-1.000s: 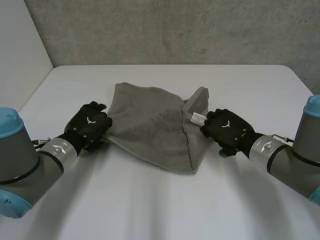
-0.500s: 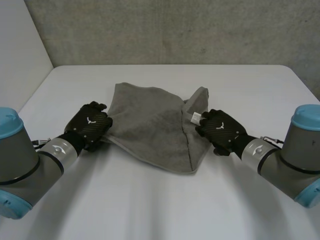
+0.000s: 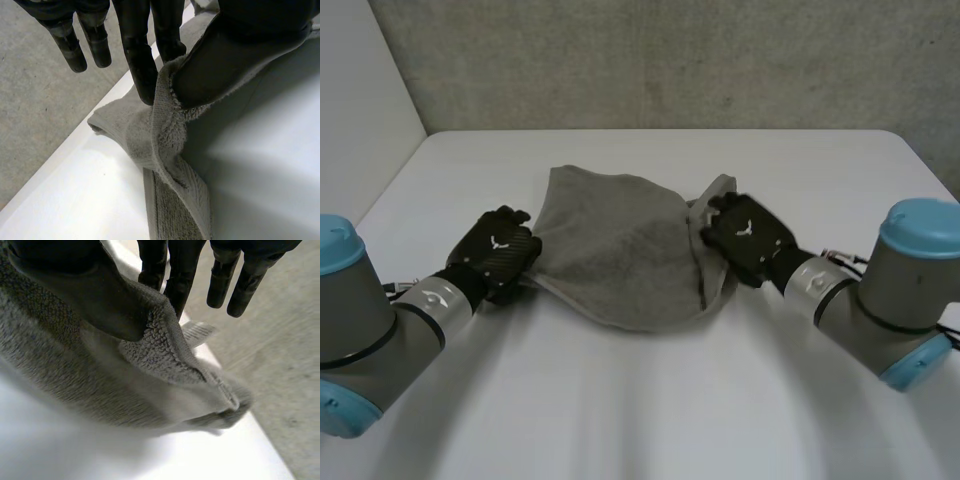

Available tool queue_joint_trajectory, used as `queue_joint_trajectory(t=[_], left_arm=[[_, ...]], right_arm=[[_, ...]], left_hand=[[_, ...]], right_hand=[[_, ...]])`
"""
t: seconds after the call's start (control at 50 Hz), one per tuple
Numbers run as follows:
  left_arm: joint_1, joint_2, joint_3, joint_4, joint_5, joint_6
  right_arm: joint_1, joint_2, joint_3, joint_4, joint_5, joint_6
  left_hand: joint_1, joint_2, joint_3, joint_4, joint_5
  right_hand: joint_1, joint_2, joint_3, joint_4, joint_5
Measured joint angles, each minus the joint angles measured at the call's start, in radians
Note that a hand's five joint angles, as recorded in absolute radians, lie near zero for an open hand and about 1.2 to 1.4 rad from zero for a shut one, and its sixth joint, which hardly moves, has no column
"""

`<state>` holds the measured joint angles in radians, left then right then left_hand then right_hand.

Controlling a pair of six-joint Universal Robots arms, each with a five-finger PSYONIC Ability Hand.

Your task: Fold the towel.

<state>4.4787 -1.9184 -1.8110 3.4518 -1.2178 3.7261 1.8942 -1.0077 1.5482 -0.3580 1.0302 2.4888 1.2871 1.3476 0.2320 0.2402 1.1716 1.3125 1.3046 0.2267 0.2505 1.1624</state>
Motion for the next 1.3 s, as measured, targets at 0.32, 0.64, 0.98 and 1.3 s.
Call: queue_joint_trajectory(t=[0.32,0.64,0.98,1.3], left_arm=[[0.018,-0.106,0.017,0.014,-0.004,0.002],[0.02,-0.122,0.021,0.075,-0.034,0.001],[0.028,-0.11,0.03,0.087,-0.052,-0.006],[0.106,0.287,0.044,-0.049,-0.02,-0.212]], right_arm=[[-0.241,-0.266,0.17,0.247,-0.054,0.119],[-0.399,-0.34,0.248,0.348,-0.168,0.058],[-0.487,-0.432,0.244,0.446,-0.211,0.068],[-0.479,-0.61,0.055,0.693,-0.208,0.073]], left_hand=[[-0.505,-0.556,0.0,0.0,-0.577],[-0.506,-0.557,0.0,0.0,-0.577],[-0.023,-0.02,0.0,0.0,-0.03],[-0.019,-0.015,0.0,0.0,-0.029]], right_hand=[[0.0,0.0,0.0,0.0,0.0],[0.0,0.0,0.0,0.0,0.0],[0.0,0.0,0.0,0.0,0.0],[0.0,0.0,0.0,0.0,0.0]])
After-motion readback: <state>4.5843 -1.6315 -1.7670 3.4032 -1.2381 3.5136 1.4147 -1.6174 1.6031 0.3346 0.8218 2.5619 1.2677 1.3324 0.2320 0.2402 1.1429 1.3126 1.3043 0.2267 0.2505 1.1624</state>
